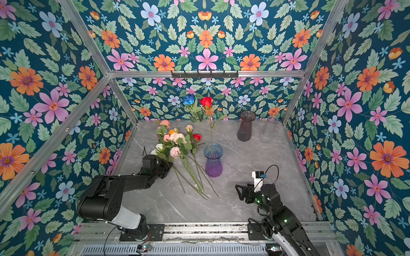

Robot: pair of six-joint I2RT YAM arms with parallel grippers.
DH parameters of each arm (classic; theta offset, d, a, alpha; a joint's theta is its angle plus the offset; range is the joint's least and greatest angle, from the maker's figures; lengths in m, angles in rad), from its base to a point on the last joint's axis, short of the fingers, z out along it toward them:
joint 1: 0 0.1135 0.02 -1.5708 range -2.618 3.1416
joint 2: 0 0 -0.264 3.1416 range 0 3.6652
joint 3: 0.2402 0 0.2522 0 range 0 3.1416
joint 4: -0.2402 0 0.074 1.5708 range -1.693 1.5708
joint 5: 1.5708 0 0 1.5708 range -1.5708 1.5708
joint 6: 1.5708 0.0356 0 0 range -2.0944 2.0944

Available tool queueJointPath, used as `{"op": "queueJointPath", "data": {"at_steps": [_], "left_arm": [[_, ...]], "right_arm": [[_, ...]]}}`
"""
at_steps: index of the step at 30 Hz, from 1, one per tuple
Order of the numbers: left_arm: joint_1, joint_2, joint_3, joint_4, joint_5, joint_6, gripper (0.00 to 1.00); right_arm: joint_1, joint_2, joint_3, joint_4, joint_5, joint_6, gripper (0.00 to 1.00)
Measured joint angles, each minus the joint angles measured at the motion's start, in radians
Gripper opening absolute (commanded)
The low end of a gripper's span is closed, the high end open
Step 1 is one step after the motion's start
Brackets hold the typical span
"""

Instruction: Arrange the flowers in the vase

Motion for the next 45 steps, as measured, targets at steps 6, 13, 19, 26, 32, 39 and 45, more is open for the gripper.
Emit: {"op": "queueJointPath", "data": {"at_steps": [6,13,19,26,32,39,45], "left_arm": [[0.005,-0.044,0.0,0.0,0.01,0.018,0.0],[0.008,-0.143,0.006,-0.041,0.01,0.046,0.0],[0.008,-0.312,0.051,-0.098,0.011,0.109,0.0],[0.006,-0.481,0.216,-0.182,0.045,0.227,0.0],[-0.013,-0.573,0.311,-0.168,0.079,0.257,0.0],[-0.049,-0.6,0.337,0.128,0.116,0.19,0.0],[-0.082,-0.55,0.401,0.416,0.084,0.116,0.0]], "right_arm": [[0.0,0.0,0.0,0.0,0.0,0.0,0.85],[0.001,0.0,0.0,0.0,0.0,0.0,0.85],[0.0,0.0,0.0,0.0,0.004,0.0,0.85],[0.0,0.0,0.0,0.0,0.004,0.0,0.85],[0.0,0.0,0.0,0.0,0.004,0.0,0.85],[0.0,0.0,0.0,0.0,0.003,0.0,0.85],[0.001,0.0,0.0,0.0,0.003,0.0,0.85]]}}
